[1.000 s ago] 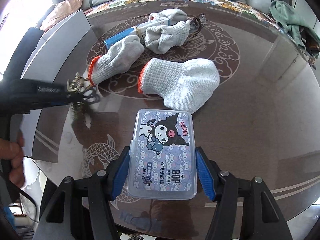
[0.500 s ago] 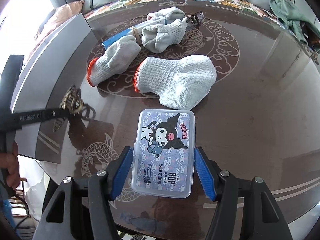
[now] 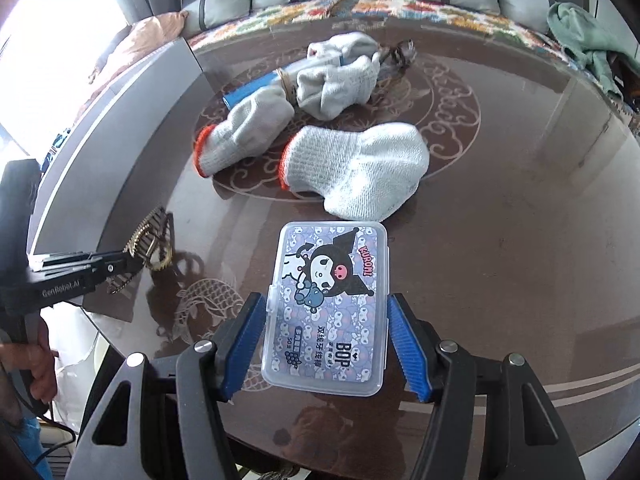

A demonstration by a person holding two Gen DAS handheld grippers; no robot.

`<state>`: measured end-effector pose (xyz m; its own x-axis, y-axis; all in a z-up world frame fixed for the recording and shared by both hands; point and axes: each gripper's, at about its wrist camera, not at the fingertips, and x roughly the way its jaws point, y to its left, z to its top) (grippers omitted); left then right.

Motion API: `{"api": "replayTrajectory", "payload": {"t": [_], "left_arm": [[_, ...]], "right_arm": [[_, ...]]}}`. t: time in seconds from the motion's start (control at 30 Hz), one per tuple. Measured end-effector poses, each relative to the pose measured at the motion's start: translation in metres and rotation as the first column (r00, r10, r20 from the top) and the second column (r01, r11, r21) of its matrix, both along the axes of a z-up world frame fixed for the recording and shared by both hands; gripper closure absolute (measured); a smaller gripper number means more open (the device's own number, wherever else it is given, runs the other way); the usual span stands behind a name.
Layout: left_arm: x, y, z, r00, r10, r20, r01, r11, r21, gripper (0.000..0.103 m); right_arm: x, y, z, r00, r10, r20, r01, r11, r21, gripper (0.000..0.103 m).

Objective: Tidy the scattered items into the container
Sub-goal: 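Lift the hair clip and Kuromi case and carry both over the white box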

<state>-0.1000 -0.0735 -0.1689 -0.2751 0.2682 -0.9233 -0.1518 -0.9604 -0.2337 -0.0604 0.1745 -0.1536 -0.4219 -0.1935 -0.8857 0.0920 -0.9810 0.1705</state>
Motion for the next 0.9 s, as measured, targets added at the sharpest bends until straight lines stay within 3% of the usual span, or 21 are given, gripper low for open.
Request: {"api": "replayTrajectory", "payload": {"t": [0.63,0.9], "left_arm": [[0.032,-0.012,0.021,0.989,0.069,-0.129,-0.067,0.998,0.024,0.095],[0.032,-0.011,0.027,0.988,0.074,-0.137,-0.069,0.997,0.046,0.095]], "right_arm": [[0.014,-0.016,0.029,0.997,0.021,-0.073,-0.024,0.999,-0.041,0.041],[0.014,-0.023,0.036,0.995,0.038,-0.087,-0.041,0.999,-0.031,0.041]]}}
